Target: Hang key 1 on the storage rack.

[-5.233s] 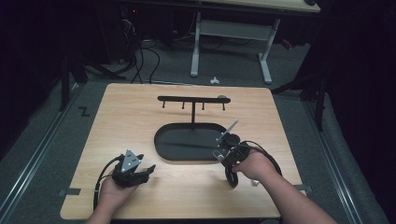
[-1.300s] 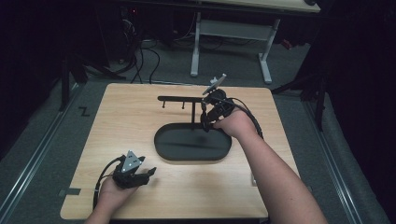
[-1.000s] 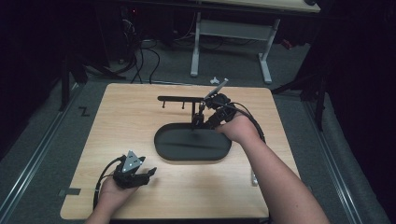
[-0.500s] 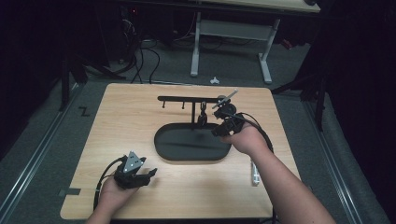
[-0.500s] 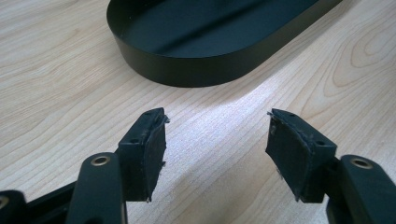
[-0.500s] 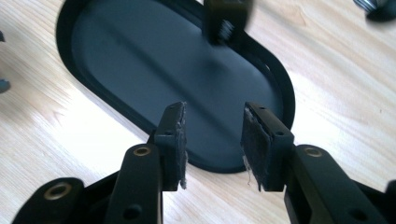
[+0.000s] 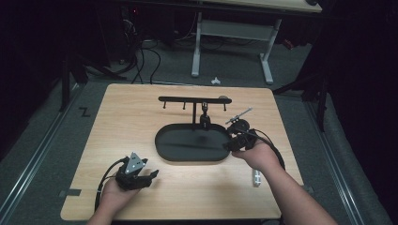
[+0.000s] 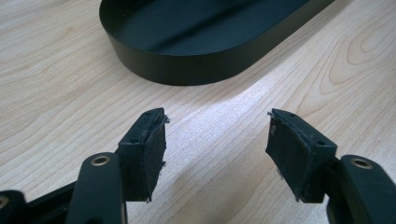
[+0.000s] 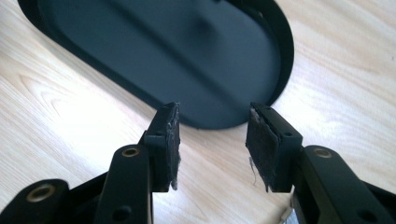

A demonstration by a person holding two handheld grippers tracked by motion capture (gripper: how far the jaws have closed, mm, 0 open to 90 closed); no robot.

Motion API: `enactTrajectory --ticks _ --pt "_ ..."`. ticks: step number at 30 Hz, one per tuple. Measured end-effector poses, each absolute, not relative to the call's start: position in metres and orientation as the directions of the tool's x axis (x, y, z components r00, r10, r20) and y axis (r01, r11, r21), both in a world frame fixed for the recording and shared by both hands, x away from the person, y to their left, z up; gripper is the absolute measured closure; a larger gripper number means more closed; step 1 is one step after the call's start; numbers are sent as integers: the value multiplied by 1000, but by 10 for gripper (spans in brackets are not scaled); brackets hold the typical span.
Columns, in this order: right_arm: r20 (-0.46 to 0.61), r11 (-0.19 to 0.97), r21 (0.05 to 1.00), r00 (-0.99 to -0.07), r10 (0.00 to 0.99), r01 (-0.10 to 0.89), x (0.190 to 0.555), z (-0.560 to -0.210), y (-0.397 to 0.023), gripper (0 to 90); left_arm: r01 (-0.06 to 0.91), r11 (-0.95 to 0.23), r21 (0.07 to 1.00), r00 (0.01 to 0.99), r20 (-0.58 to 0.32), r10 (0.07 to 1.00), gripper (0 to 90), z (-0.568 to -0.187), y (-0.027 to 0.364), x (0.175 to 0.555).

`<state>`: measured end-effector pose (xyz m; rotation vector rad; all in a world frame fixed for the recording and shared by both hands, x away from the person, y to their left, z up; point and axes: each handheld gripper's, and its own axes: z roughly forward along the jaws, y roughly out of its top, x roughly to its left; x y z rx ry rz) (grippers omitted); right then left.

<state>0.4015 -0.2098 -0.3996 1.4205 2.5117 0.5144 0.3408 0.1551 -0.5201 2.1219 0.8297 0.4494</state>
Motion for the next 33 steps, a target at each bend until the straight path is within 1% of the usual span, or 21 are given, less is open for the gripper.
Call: enactTrajectory --ticks 5,14,17,26,28,33 --pt "-40 488 386 -515 856 783 390 -408 -219 539 405 -477 780 728 41 685 377 -520 154 340" --pt "-17 440 376 -469 883 815 379 -425 -246 527 407 -479 778 729 40 684 376 -521 154 340" --pt "-42 443 359 -460 887 822 375 -430 -254 518 407 -480 777 730 39 682 376 -521 154 340" --pt "-68 379 342 -379 923 860 369 -448 -290 517 407 -487 773 733 42 679 376 -522 152 340" --pt "-58 357 339 -359 932 871 369 -454 -296 518 406 -486 774 732 44 680 376 -522 152 340" --pt "-43 337 315 -342 939 887 368 -467 -302 535 407 -487 773 732 44 680 376 -522 152 340"
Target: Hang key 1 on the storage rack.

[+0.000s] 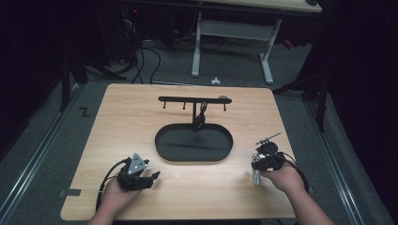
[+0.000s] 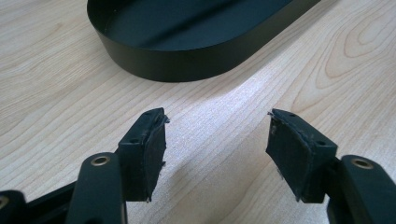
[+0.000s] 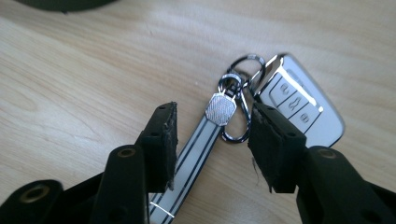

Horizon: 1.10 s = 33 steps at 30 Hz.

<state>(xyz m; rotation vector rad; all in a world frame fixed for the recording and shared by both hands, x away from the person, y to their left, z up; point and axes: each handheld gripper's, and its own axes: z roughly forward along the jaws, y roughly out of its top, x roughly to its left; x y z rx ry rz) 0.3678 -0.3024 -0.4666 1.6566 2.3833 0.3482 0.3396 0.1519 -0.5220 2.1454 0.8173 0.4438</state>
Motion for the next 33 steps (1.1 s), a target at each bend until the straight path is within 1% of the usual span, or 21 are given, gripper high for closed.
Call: enactTrajectory --ticks 1,3,5,6,7,8,9,10,11,12,13,14,15,17,20,26,30,33 --pt "-24 331 300 -339 940 895 365 -474 -304 569 407 -488 772 732 44 679 376 -522 152 339" --pt "-18 331 293 -341 940 897 363 -476 -305 577 408 -487 772 732 43 680 376 -522 153 339" --pt "-3 335 267 -347 938 904 355 -485 -305 616 409 -486 772 732 41 680 376 -522 153 340" --pt "-3 335 267 -347 938 904 355 -485 -305 616 409 -486 772 732 41 680 376 -522 153 340" --pt "-2 343 246 -353 936 907 350 -489 -304 658 409 -488 771 732 42 680 376 -523 152 340" --pt "-2 343 246 -353 936 907 350 -489 -304 658 409 -488 771 732 42 680 376 -523 152 340" --pt "-2 357 241 -367 930 903 346 -489 -302 724 408 -493 768 735 44 676 376 -523 152 340" --pt "-2 357 241 -367 930 903 346 -489 -302 724 408 -493 768 735 44 676 376 -523 152 340" --pt "9 373 236 -386 923 897 343 -488 -298 742 405 -496 768 737 46 674 376 -523 151 339" --pt "9 373 236 -386 923 897 343 -488 -298 742 405 -496 768 737 46 674 376 -523 151 339" --pt "21 398 233 -414 910 887 340 -486 -293 743 406 -497 767 738 46 673 376 -523 151 339" --pt "21 398 233 -414 910 887 340 -486 -293 743 406 -497 767 738 46 673 376 -523 151 339" --pt "1 429 234 -441 897 873 338 -482 -286 743 406 -497 766 738 46 674 376 -523 150 340" --pt "-30 456 238 -463 886 857 338 -475 -281 743 406 -500 765 739 46 672 376 -523 150 340" --pt "-52 462 250 -464 884 851 344 -465 -280 742 404 -501 765 740 48 671 376 -523 150 340" --pt "-71 428 280 -426 902 860 359 -448 -292 741 405 -500 765 740 46 671 377 -523 151 340" --pt "-108 419 263 -405 908 869 373 -444 -301 737 402 -503 765 743 48 668 377 -523 151 339" --pt "-145 394 242 -369 918 887 380 -452 -311 725 403 -504 764 744 47 666 377 -523 151 339"
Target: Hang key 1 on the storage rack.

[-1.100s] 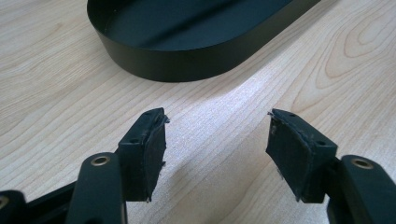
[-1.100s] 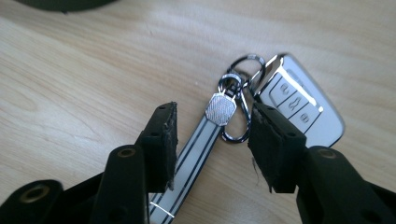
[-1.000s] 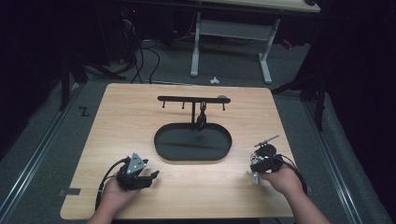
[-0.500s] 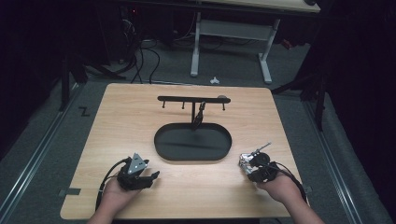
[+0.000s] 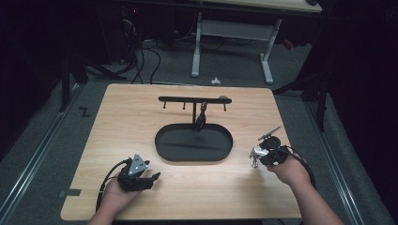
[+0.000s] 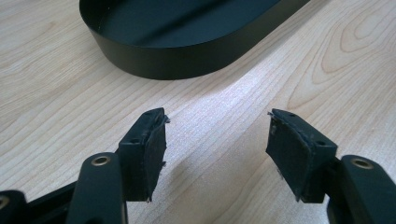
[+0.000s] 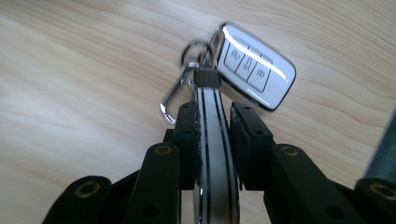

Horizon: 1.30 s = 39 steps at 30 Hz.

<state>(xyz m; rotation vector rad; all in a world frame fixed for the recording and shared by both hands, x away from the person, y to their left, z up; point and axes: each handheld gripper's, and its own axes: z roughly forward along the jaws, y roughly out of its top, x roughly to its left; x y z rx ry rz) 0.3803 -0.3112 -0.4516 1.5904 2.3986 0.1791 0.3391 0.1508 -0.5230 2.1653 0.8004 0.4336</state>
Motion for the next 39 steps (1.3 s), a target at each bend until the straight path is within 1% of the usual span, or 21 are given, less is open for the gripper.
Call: enactTrajectory --ticks 3,7,9,11,12,17,21,22,23,25,26,29,31,32,34,36,37,38,39 --pt "-203 377 216 -336 920 901 384 -462 -320 671 402 -505 764 745 48 666 377 -524 151 339" --pt "-217 387 235 -340 915 892 384 -463 -316 670 403 -510 760 748 47 662 377 -524 150 339" --pt "-179 418 260 -381 907 871 382 -465 -303 690 401 -513 759 750 49 660 377 -524 149 339" --pt "-169 418 259 -386 907 870 382 -467 -299 686 401 -516 757 752 50 657 377 -524 148 339" --pt "-156 418 256 -389 908 872 383 -469 -295 668 399 -516 758 752 51 657 377 -524 148 339" --pt "-145 381 251 -354 924 890 394 -485 -287 550 396 -521 756 755 54 653 378 -524 148 339" --pt "-114 344 242 -325 939 907 403 -490 -288 540 397 -517 758 755 50 654 378 -524 149 339" --pt "-117 345 235 -326 938 909 404 -490 -288 571 397 -517 758 755 50 653 378 -524 149 339" --pt "-106 343 232 -327 939 910 405 -489 -288 618 396 -517 758 755 51 653 378 -524 150 339" --pt "-84 338 222 -327 941 915 407 -489 -290 680 396 -517 759 756 50 653 378 -524 150 339" --pt "-84 344 224 -334 939 912 407 -489 -290 752 395 -518 759 757 51 652 378 -524 150 339" --pt "-87 359 218 -349 933 907 405 -489 -288 859 395 -520 757 758 51 650 377 -524 150 339" --pt "-89 385 205 -374 923 900 404 -489 -285 875 395 -522 756 760 50 647 377 -524 149 339" --pt "-80 389 200 -380 921 900 403 -489 -284 866 395 -525 754 762 50 646 378 -524 149 338" --pt "-86 408 211 -399 913 888 403 -484 -283 822 395 -528 752 764 52 644 378 -525 148 338" --pt "-130 442 221 -423 897 870 407 -477 -285 744 395 -532 749 765 52 641 378 -525 147 338" --pt "-146 442 222 -419 896 869 410 -474 -287 698 394 -536 746 767 54 639 377 -526 147 338" --pt "-162 425 229 -396 904 876 414 -471 -290 661 392 -538 746 767 58 639 378 -526 146 338" --pt "-179 403 243 -368 912 882 417 -468 -293 646 391 -540 746 769 58 637 378 -526 146 338"
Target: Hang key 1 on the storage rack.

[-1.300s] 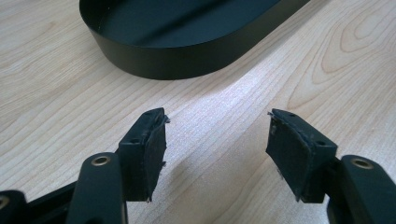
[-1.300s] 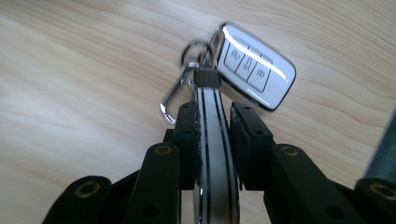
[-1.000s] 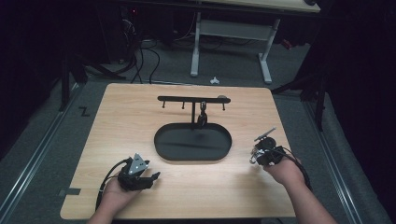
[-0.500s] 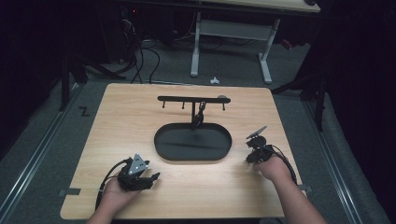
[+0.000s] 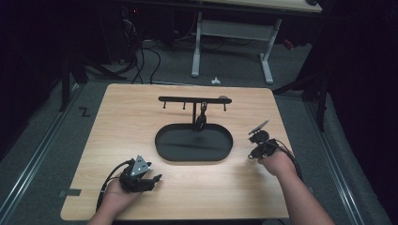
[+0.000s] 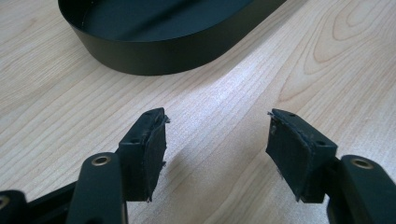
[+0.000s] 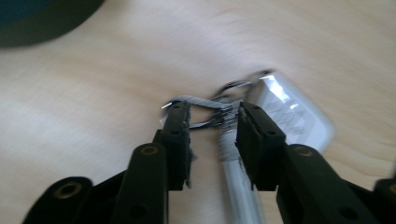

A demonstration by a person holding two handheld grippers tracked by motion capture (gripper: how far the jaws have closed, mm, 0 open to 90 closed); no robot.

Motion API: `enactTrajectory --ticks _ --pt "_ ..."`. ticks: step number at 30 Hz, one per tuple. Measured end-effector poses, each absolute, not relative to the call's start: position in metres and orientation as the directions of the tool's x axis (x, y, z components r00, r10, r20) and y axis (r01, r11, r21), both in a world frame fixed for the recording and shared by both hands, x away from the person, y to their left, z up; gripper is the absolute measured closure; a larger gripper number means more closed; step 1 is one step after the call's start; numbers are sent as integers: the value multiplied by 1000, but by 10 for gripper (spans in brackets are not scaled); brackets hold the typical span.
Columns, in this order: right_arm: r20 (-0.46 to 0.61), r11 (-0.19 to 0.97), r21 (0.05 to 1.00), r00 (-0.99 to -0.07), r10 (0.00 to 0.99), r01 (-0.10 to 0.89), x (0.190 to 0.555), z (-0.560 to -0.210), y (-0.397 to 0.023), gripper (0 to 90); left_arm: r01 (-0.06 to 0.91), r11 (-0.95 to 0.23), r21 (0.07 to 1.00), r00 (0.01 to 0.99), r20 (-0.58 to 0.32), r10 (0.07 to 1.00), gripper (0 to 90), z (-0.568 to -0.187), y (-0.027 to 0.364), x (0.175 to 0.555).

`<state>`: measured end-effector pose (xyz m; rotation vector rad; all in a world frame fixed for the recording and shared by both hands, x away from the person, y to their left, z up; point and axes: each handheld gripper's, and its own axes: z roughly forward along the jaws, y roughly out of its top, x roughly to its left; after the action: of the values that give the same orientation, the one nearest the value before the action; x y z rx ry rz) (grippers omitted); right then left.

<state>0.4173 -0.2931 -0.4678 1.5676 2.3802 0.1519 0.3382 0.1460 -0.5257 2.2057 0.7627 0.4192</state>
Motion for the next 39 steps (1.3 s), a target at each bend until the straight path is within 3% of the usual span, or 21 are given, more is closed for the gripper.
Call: enactTrajectory --ticks 6,14,17,27,31,33,39 --pt "-191 262 321 -209 959 910 434 -463 -323 636 394 -540 744 769 55 637 378 -526 148 339" --pt "-196 218 346 -157 968 912 451 -477 -338 624 393 -551 736 774 59 631 379 -527 146 339" --pt "-178 208 347 -153 972 915 454 -478 -340 659 395 -554 733 773 60 631 378 -529 145 339" --pt "-94 251 269 -234 968 930 431 -476 -328 669 390 -562 729 780 63 623 378 -529 144 337" --pt "-159 364 264 -332 930 893 419 -472 -314 669 390 -563 729 783 60 619 378 -529 143 338" --pt "-194 463 260 -424 885 847 418 -466 -308 655 389 -567 726 784 62 617 378 -529 142 338" --pt "-226 599 129 -565 794 790 415 -470 -294 616 389 -569 724 784 64 617 378 -529 142 338"
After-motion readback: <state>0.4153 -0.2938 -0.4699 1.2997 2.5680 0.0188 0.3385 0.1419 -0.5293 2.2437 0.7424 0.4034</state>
